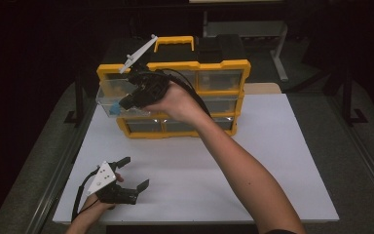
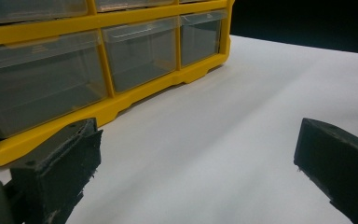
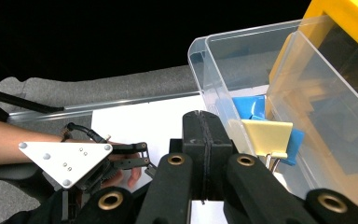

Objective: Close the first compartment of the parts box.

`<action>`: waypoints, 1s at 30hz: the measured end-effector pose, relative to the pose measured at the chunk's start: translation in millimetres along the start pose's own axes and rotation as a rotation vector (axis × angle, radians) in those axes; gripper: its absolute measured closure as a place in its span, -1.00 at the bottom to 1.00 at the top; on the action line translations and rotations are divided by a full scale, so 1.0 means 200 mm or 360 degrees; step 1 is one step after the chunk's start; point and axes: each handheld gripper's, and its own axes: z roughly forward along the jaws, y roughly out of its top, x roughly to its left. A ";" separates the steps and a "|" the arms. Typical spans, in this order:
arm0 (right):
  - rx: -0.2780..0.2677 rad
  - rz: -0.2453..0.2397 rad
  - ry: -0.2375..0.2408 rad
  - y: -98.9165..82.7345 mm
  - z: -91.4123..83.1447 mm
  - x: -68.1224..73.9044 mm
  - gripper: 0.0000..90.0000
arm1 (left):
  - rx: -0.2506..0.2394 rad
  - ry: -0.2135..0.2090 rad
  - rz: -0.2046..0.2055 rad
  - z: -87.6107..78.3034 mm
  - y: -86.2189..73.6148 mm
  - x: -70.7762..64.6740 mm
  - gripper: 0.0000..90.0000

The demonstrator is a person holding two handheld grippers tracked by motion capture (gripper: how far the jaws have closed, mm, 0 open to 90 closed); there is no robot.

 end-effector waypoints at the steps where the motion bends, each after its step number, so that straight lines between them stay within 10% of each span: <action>1: -0.0003 0.0000 -0.0002 0.00 0.00 0.00 0.98 | 0.0002 0.0001 0.0000 0.00 0.00 0.00 -1.00; 30: -0.0064 0.0115 -0.0097 0.01 0.01 -0.10 0.99 | 0.0009 0.0021 -0.0008 0.00 0.00 0.01 -1.00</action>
